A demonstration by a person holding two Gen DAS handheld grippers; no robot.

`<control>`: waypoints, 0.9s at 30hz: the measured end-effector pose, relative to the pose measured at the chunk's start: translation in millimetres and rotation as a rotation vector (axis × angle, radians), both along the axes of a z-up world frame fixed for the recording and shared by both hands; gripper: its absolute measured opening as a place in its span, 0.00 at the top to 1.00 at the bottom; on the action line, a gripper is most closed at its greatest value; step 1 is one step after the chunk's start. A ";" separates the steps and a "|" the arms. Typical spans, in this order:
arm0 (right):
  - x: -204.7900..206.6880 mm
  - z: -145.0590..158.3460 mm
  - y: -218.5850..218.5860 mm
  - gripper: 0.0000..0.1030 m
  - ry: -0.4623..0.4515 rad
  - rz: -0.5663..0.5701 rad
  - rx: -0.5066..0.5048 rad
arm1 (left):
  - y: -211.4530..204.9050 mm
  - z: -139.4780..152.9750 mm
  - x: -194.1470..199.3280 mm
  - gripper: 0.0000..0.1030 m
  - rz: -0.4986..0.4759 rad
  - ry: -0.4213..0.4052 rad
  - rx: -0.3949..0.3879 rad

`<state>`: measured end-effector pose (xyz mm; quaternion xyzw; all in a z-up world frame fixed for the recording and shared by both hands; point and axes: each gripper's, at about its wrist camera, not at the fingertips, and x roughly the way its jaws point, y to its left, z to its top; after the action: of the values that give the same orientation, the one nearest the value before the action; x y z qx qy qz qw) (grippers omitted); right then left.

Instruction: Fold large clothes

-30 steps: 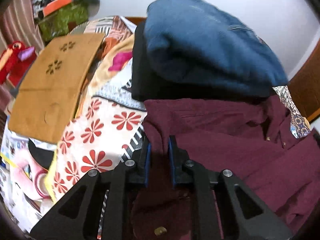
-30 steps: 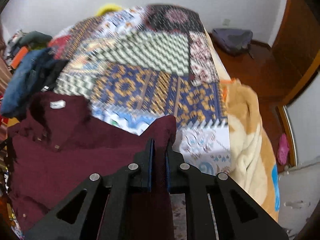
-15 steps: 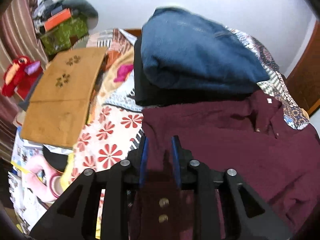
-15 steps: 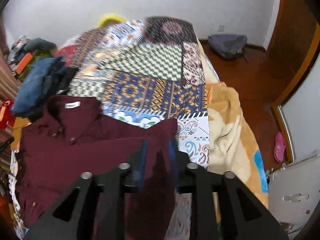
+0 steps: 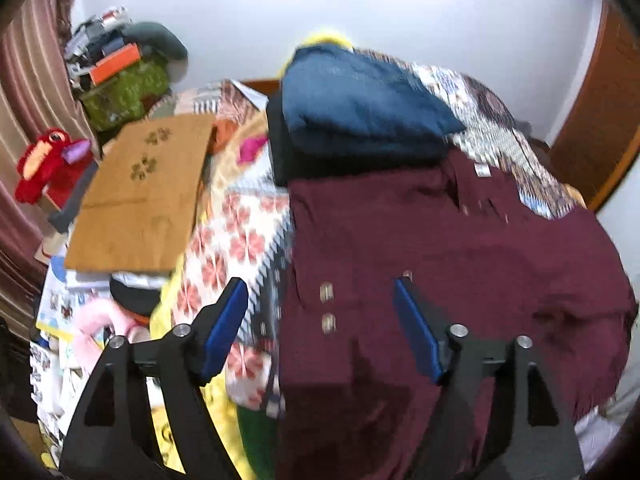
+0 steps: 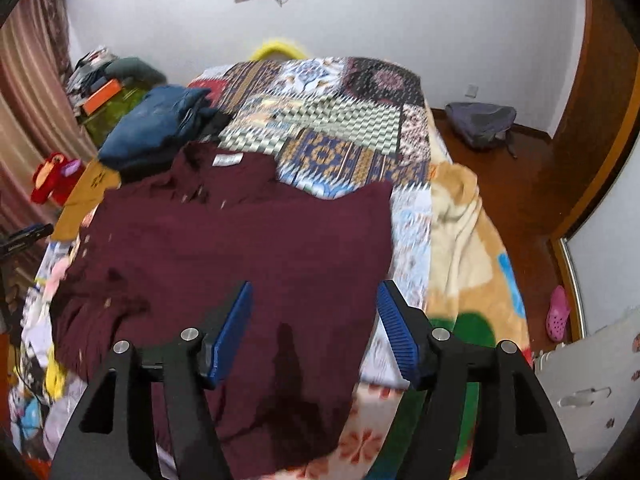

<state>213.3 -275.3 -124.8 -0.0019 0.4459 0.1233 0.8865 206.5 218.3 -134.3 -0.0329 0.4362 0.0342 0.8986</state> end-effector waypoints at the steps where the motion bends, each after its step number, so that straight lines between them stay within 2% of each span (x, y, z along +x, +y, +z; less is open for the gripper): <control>1: -6.2 -2.8 1.0 0.41 0.002 0.004 -0.006 | 0.4 -6.2 -5.3 0.25 -0.001 0.016 -0.002; 4: -27.6 -14.4 2.1 0.41 0.005 -0.002 -0.025 | 5.4 -28.8 -24.4 0.25 0.017 0.063 -0.032; 9: -49.3 -39.6 -1.0 0.41 0.076 -0.029 0.059 | 11.1 -57.8 -58.6 0.25 0.048 0.110 -0.105; 13: -53.5 -61.4 0.8 0.41 0.127 -0.054 0.027 | 18.5 -78.3 -78.4 0.25 0.093 0.148 -0.161; 19: -57.2 -76.9 -11.5 0.41 0.191 -0.098 0.152 | 23.4 -105.5 -98.2 0.25 0.139 0.190 -0.320; 23: -56.2 -89.7 -9.2 0.41 0.243 -0.088 0.216 | 12.7 -113.6 -106.9 0.25 0.079 0.187 -0.431; 27: -59.4 -88.7 0.5 0.38 0.219 -0.073 0.194 | -4.3 -116.2 -110.8 0.26 0.062 0.191 -0.371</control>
<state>153.9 -274.8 -213.5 0.1132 0.5258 0.1329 0.8325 95.7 214.0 -250.5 -0.2079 0.5172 -0.0163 0.8301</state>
